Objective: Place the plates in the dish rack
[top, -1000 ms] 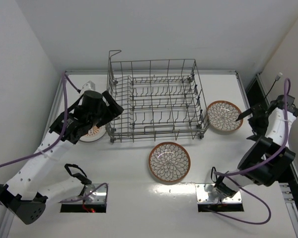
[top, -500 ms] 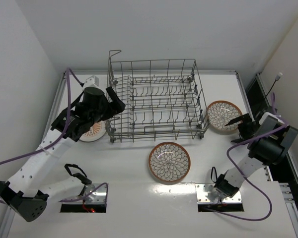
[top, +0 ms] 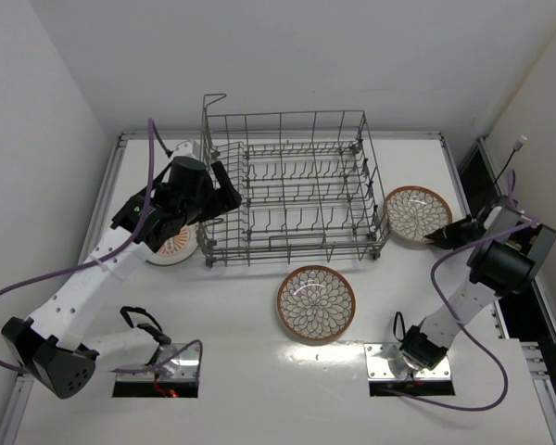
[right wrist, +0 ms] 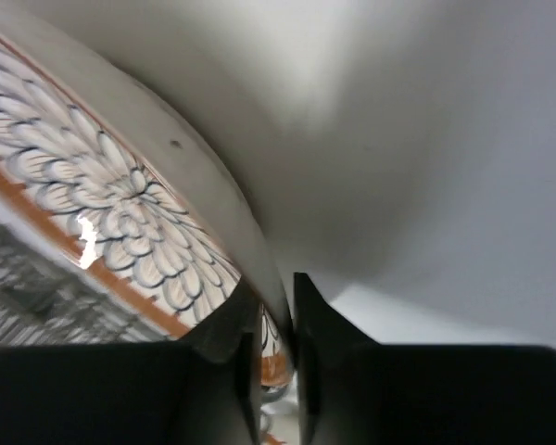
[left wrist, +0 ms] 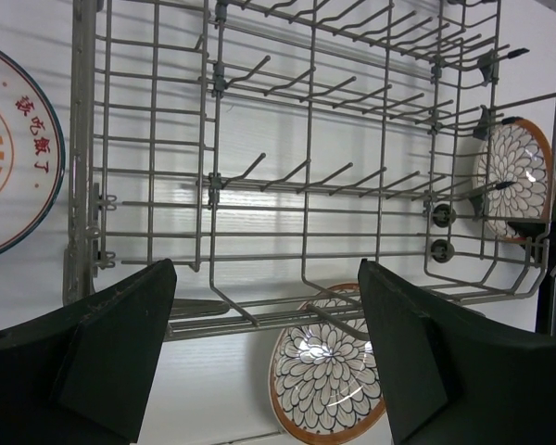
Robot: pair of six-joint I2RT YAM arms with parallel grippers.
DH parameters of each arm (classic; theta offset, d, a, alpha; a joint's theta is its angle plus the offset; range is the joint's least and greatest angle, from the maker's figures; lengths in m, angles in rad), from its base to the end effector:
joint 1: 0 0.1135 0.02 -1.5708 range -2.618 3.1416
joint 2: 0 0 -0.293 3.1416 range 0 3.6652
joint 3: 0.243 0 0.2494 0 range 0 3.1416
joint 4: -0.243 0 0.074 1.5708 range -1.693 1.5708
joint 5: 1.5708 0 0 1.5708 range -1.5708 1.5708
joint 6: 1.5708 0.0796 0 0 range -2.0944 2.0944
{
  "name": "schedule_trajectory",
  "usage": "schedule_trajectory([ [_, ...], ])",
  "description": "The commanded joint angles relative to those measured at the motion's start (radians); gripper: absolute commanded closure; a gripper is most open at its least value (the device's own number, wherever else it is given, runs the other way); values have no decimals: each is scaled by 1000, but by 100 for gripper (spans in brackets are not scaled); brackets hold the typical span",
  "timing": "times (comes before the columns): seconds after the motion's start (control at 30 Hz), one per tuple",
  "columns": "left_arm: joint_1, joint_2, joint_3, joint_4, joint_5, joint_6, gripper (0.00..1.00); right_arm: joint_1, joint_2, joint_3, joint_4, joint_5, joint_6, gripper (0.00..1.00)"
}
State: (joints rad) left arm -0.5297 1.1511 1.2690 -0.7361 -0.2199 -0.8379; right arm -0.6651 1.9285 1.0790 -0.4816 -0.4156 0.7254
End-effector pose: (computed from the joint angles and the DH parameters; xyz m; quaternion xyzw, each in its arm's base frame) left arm 0.2310 -0.1152 0.3812 -0.1853 0.8651 -0.2123 0.4149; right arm 0.3050 -0.1983 0.1032 0.6034 0.7618 0.2083 0.1108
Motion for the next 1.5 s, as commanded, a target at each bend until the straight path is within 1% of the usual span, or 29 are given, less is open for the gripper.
schedule_trajectory([
  [0.0, -4, -2, 43, 33, 19, 20, 23, 5, 7, 56, 43, 18, 16, 96],
  [0.03, -4, -2, 43, 33, 19, 20, 23, 5, -14, 85, 29, 18, 16, 100],
  [0.1, -4, -2, 33, 33, 28, 20, 23, 5, -45, 125, -17, 53, 16, 100],
  [0.13, -4, -2, 33, 33, 28, 20, 23, 16, -62, 174, -37, 89, 16, 100],
  [0.23, -4, -11, 15, 43, 37, -1, 23, 25, -149, 255, -118, 168, 16, 100],
  [0.3, -4, -20, 6, 43, 48, -1, 23, 36, -207, 275, -141, 224, 28, 100],
  [0.33, -4, -21, 6, 43, 48, -12, 23, 36, -270, 286, -161, 241, 40, 100],
  [0.4, -4, -21, -3, 43, 57, -21, 23, 56, -331, 295, -178, 274, 40, 100],
  [0.43, -4, -21, -3, 43, 57, -21, 23, 67, -388, 309, -195, 285, 40, 100],
  [0.57, -4, -30, -16, 33, 57, -41, 23, 87, -508, 381, -248, 363, 8, 100],
  [0.67, -4, -39, -37, 24, 57, -52, 23, 131, -551, 476, -314, 376, -24, 100],
  [0.7, -4, -39, -37, 24, 66, -52, 23, 172, -587, 511, -327, 406, -24, 100],
  [0.77, -4, -39, -46, 24, 67, -63, 23, 232, -629, 521, -347, 457, -34, 100],
  [0.83, -13, -28, -46, 24, 76, -72, 23, 266, -673, 533, -365, 498, -46, 100],
  [0.97, -24, -19, -37, 24, 76, -72, 23, 363, -692, 553, -384, 523, -92, 100],
  [1.0, -33, -19, -37, 24, 76, -72, 23, 419, -692, 553, -384, 537, -102, 100],
  [1.07, -44, -19, -37, 24, 86, -72, 23, 491, -703, 544, -384, 612, -116, 100],
  [1.1, -44, -19, -37, 24, 86, -72, 23, 560, -703, 544, -384, 642, -127, 100],
  [1.13, -44, -19, -37, 24, 86, -72, 23, 590, -703, 544, -396, 703, -127, 100],
  [1.2, -44, -19, -37, 24, 86, -72, 23, 648, -694, 544, -405, 756, -136, 100],
  [1.23, -44, -19, -37, 24, 86, -72, 23, 701, -694, 544, -405, 805, -136, 100],
  [1.3, -44, -30, -37, 14, 76, -72, 23, 758, -669, 544, -417, 856, -136, 100],
  [1.33, -44, -30, -37, 14, 76, -72, 23, 815, -648, 556, -426, 911, -136, 100],
  [1.37, -44, -39, -37, 14, 76, -72, 23, 846, -636, 556, -427, 941, -136, 100],
  [1.4, -44, -39, -37, 14, 76, -72, 23, 875, -622, 565, -440, 1009, -136, 100],
  [1.43, -44, -39, -37, 4, 76, -72, 23, 933, -605, 584, -452, 1047, -136, 100],
  [1.47, -44, -48, -37, 4, 67, -72, 23, 959, -567, 594, -468, 1089, -126, 100],
])
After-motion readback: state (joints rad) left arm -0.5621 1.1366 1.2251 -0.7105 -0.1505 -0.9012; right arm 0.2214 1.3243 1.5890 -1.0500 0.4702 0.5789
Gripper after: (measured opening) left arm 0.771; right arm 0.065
